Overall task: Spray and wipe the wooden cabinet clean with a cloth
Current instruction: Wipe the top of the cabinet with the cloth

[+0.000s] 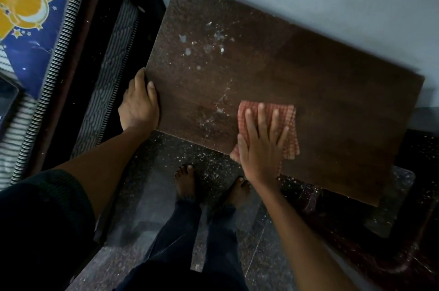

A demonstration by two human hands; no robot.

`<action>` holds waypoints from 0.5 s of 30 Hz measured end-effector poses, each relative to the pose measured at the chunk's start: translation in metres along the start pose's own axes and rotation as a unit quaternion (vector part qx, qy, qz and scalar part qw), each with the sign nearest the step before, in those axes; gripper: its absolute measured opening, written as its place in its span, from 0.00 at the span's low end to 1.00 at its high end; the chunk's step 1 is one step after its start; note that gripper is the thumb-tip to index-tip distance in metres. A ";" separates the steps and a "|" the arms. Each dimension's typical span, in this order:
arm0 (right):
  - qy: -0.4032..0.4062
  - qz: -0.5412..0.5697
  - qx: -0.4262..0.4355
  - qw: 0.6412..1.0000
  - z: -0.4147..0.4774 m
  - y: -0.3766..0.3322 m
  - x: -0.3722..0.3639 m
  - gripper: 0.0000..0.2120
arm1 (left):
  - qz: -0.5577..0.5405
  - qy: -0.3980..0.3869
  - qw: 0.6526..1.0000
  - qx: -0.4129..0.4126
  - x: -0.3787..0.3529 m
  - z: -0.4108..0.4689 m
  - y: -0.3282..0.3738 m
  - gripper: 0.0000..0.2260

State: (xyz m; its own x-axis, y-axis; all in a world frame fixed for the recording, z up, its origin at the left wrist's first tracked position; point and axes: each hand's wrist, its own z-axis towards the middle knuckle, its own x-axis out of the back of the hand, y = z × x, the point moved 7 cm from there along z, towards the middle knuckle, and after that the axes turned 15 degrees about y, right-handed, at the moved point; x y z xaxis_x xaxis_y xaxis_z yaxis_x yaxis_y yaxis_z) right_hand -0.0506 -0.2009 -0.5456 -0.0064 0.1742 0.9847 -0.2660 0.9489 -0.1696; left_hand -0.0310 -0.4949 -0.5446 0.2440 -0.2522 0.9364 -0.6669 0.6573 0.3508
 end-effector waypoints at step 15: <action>-0.009 -0.050 -0.170 0.984 0.054 0.022 0.001 0.30 | -0.007 -0.001 1.000 -0.004 0.002 0.000 0.001 0.20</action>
State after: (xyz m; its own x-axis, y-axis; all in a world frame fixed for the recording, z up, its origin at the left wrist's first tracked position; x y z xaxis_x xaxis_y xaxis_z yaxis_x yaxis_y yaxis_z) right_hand -0.1089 -0.1944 -0.5461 -0.0149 0.0734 0.9972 0.0708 0.9949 -0.0722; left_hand -0.0311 -0.4948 -0.5422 0.2523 -0.2628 0.9313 -0.6573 0.6598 0.3643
